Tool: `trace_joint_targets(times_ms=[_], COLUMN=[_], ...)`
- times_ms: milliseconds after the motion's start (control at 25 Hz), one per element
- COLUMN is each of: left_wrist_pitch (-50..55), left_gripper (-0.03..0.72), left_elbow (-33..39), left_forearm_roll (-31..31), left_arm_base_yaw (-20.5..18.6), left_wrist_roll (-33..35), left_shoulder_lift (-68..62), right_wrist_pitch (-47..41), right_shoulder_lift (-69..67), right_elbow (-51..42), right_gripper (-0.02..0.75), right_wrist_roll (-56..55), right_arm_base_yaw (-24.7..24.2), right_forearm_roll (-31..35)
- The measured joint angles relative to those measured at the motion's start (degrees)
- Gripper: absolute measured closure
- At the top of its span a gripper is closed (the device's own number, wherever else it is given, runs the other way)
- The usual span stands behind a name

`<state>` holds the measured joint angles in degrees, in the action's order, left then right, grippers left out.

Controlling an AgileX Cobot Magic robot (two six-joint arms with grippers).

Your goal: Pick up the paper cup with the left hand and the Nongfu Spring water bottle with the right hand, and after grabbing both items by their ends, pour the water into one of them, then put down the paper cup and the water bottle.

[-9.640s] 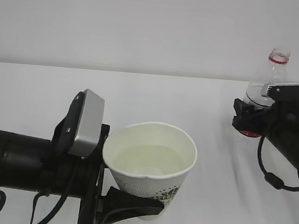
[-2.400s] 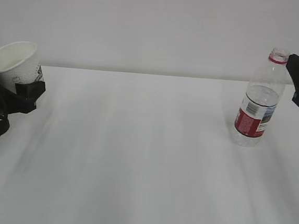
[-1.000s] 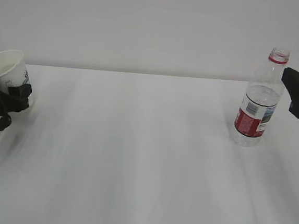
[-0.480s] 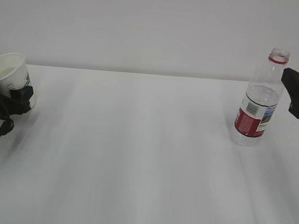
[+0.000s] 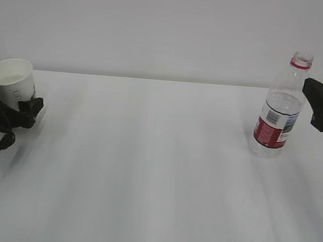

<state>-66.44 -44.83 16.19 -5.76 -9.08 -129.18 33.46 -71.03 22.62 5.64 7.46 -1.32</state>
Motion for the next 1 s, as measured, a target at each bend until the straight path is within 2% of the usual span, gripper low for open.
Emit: trace_joint_targets(times_ms=[160, 520, 1000], left_wrist_pitch=[0.00, 0.10, 0.20], left_gripper=[0.006, 0.020, 0.044], left_elbow=[2.23, 12.87, 21.13], left_forearm_roll=[0.40, 0.40, -1.12], left_arm_base_yaw=[-0.10, -0.10, -0.10], left_wrist_roll=[0.00, 2.11, 4.58], left_shoulder_lift=[0.00, 4.61, 19.37], right_wrist_pitch=[-0.11, -0.11, -0.21], right_shoulder_lift=[0.00, 0.00, 0.00], right_elbow=[0.00, 0.00, 0.00], right_gripper=[0.146, 0.147, 0.148], right_wrist_roll=[0.00, 0.00, 0.00], right_arm_base_yaw=[0.00, 0.00, 0.00], right_forearm_roll=[0.00, -0.10, -0.10])
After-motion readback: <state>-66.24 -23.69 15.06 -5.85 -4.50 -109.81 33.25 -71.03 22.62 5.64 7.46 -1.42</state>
